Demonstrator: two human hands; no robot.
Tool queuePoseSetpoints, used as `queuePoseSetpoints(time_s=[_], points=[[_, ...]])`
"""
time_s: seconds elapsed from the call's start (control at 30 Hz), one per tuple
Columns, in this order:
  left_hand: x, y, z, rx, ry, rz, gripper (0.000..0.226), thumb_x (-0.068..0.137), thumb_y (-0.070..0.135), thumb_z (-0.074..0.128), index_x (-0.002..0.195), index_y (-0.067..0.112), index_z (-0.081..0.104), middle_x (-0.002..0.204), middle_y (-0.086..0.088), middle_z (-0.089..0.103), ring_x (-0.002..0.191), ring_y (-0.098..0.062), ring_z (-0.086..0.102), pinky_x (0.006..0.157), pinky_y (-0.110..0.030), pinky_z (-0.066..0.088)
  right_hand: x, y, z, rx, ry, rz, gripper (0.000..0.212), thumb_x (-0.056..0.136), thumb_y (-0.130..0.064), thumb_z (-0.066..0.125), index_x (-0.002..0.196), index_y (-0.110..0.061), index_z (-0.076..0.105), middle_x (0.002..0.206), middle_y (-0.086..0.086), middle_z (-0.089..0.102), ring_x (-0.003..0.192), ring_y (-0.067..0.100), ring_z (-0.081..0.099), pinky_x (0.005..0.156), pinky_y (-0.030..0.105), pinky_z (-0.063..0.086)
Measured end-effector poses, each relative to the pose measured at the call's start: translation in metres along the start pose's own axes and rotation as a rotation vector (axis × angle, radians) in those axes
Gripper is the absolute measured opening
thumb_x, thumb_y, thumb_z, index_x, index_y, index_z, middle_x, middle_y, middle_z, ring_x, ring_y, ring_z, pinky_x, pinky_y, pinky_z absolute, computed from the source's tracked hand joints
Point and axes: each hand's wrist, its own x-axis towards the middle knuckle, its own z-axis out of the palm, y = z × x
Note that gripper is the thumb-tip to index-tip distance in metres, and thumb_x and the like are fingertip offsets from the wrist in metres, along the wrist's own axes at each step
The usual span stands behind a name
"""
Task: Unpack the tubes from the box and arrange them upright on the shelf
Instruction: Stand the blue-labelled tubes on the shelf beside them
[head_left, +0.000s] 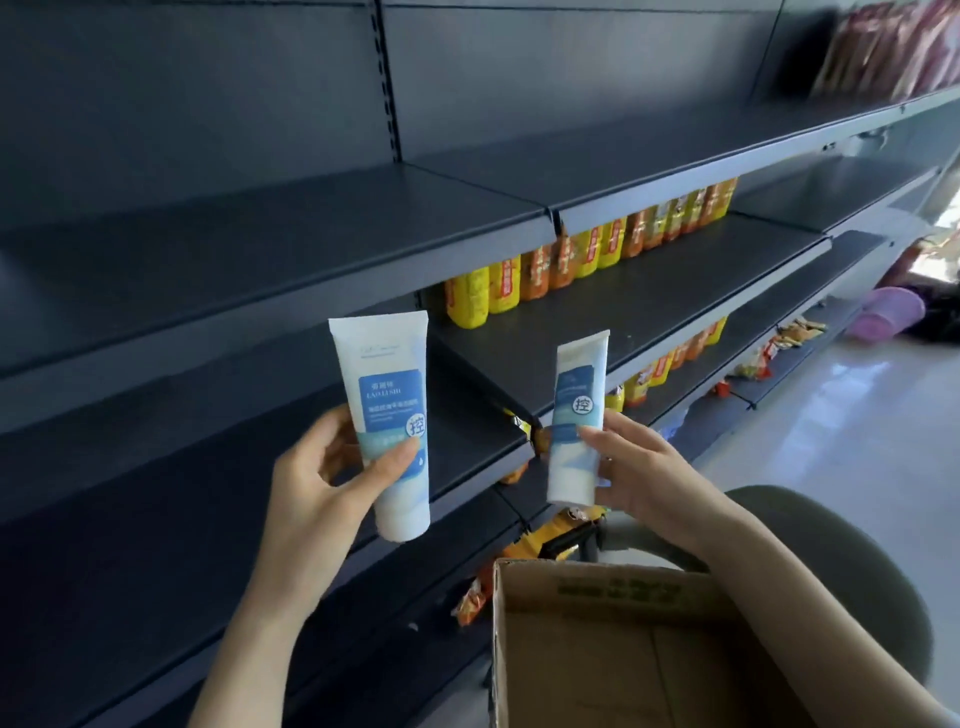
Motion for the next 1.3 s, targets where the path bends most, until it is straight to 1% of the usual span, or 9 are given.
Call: queuePoseSetpoints(time_s=[0.1, 0.27, 0.37, 0.47, 0.63, 0.8, 0.93, 1.13, 1.3], points=[[-0.004, 0.025, -0.025, 0.005, 0.038, 0.068, 0.035, 0.067, 0.042, 0.075, 0.100, 0.032, 0.068, 0.098, 0.005, 0.072, 0.089, -0.009, 0.068, 0.072, -0.015, 0.052, 0.004, -0.016, 0.033, 0.026, -0.044, -0.064, 0.038, 0.080, -0.024, 0.058, 0.117, -0.017, 0.058, 0.100, 0.004, 0.073, 0.089, 0.019, 0.071, 0.063, 0.034, 0.057], [-0.015, 0.063, -0.075, 0.024, 0.133, 0.165, 0.030, 0.067, 0.042, 0.075, 0.095, 0.032, 0.069, 0.095, 0.005, 0.072, 0.085, -0.009, 0.068, 0.069, -0.015, 0.052, 0.007, -0.037, 0.095, -0.041, -0.137, -0.199, 0.041, 0.086, -0.027, 0.058, 0.126, -0.017, 0.055, 0.118, 0.008, 0.067, 0.099, 0.022, 0.068, 0.063, 0.030, 0.056], [-0.024, 0.081, -0.112, 0.032, 0.189, 0.194, 0.031, 0.067, 0.041, 0.075, 0.097, 0.032, 0.069, 0.097, 0.005, 0.072, 0.087, -0.008, 0.068, 0.071, -0.015, 0.052, 0.008, -0.045, 0.133, -0.071, -0.166, -0.262, 0.046, 0.084, -0.026, 0.059, 0.129, -0.017, 0.053, 0.120, 0.010, 0.065, 0.108, 0.025, 0.065, 0.074, 0.036, 0.057], [-0.034, 0.098, -0.155, 0.048, 0.235, 0.217, 0.029, 0.071, 0.034, 0.077, 0.099, 0.032, 0.069, 0.100, 0.006, 0.072, 0.090, -0.008, 0.068, 0.071, -0.015, 0.051, 0.009, -0.051, 0.173, -0.108, -0.205, -0.330, 0.046, 0.084, -0.023, 0.060, 0.129, -0.020, 0.052, 0.119, 0.008, 0.066, 0.109, 0.024, 0.064, 0.079, 0.036, 0.056], [-0.047, 0.123, -0.224, 0.054, 0.343, 0.276, 0.028, 0.071, 0.029, 0.075, 0.099, 0.031, 0.069, 0.100, 0.006, 0.073, 0.089, -0.007, 0.068, 0.070, -0.014, 0.051, 0.012, -0.049, 0.241, -0.113, -0.296, -0.402, 0.048, 0.084, -0.019, 0.058, 0.131, -0.020, 0.051, 0.120, 0.009, 0.065, 0.111, 0.027, 0.062, 0.088, 0.045, 0.054], [-0.057, 0.140, -0.277, 0.054, 0.477, 0.325, 0.027, 0.068, 0.030, 0.074, 0.094, 0.028, 0.070, 0.096, 0.007, 0.073, 0.086, -0.003, 0.067, 0.068, -0.012, 0.051, 0.022, -0.048, 0.297, -0.093, -0.344, -0.466, 0.047, 0.084, -0.019, 0.057, 0.130, -0.025, 0.052, 0.123, 0.006, 0.064, 0.110, 0.024, 0.063, 0.079, 0.037, 0.057], [-0.067, 0.151, -0.316, 0.114, 0.549, 0.329, 0.024, 0.069, 0.028, 0.073, 0.094, 0.029, 0.070, 0.096, 0.008, 0.073, 0.085, -0.003, 0.068, 0.066, -0.012, 0.051, 0.042, -0.052, 0.342, -0.037, -0.346, -0.496, 0.044, 0.081, -0.020, 0.058, 0.125, -0.023, 0.055, 0.118, 0.002, 0.067, 0.108, 0.019, 0.064, 0.070, 0.033, 0.057], [-0.070, 0.161, -0.347, 0.172, 0.608, 0.341, 0.024, 0.068, 0.026, 0.073, 0.090, 0.035, 0.070, 0.095, 0.010, 0.073, 0.083, -0.002, 0.068, 0.066, -0.012, 0.052, 0.100, -0.070, 0.398, -0.082, -0.414, -0.513, 0.044, 0.080, -0.020, 0.062, 0.123, -0.012, 0.056, 0.107, 0.004, 0.068, 0.097, 0.020, 0.066, 0.076, 0.036, 0.057], [-0.062, 0.158, -0.355, 0.180, 0.649, 0.332, 0.032, 0.069, 0.024, 0.072, 0.100, 0.023, 0.067, 0.100, 0.007, 0.072, 0.088, -0.007, 0.068, 0.066, -0.014, 0.053, 0.169, -0.082, 0.437, -0.135, -0.520, -0.465, 0.032, 0.086, -0.006, 0.059, 0.117, -0.014, 0.058, 0.106, 0.002, 0.067, 0.095, 0.019, 0.067, 0.080, 0.041, 0.056]])
